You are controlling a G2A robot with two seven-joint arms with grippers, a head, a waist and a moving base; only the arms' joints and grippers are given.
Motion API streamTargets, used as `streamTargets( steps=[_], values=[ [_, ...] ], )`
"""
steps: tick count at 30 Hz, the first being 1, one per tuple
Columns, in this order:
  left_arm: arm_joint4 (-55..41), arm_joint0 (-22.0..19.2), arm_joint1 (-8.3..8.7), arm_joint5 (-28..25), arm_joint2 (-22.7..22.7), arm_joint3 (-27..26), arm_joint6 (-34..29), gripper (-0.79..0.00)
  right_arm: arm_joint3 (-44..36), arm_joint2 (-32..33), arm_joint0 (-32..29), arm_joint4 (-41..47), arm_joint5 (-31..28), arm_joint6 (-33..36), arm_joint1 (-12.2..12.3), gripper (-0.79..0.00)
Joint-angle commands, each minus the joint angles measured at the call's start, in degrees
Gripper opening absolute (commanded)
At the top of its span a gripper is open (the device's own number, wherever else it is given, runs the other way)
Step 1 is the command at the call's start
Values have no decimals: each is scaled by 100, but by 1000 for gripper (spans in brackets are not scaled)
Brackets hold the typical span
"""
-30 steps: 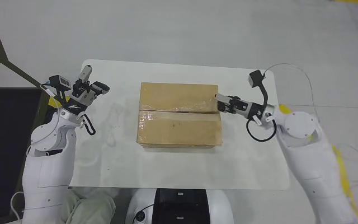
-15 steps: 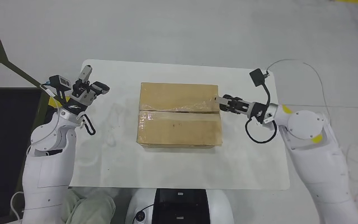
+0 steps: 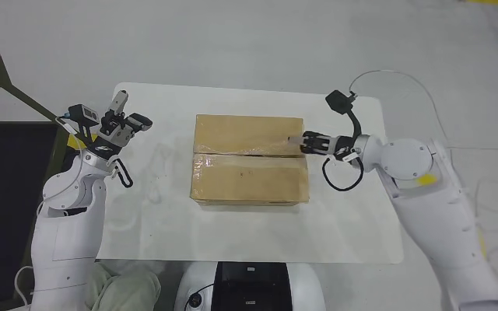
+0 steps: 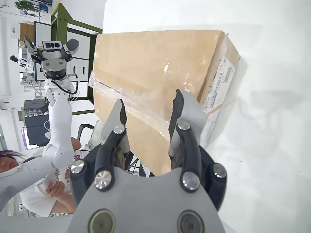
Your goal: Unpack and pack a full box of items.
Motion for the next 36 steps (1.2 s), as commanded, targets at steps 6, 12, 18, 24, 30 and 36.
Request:
streamTargets(
  steps=[6, 12, 18, 24, 30, 36],
  values=[
    [0, 0, 0, 0, 0, 0, 0, 0, 47, -274, 198, -223, 201, -17, -39, -403],
    [0, 0, 0, 0, 0, 0, 0, 0, 120, -467, 324, -404, 328, 43, -63, -403],
    [0, 0, 0, 0, 0, 0, 0, 0, 112, -553, 362, -403, 204, 35, -80, -711],
    [0, 0, 0, 0, 0, 0, 0, 0, 57, -414, 295, -187, -9, -237, -84, -634],
    [0, 0, 0, 0, 0, 0, 0, 0, 83, -247, 193, 188, -575, -612, -97, -637],
    [0, 0, 0, 0, 0, 0, 0, 0, 219, -160, 25, 440, -1478, -1214, -123, -690]
  ],
)
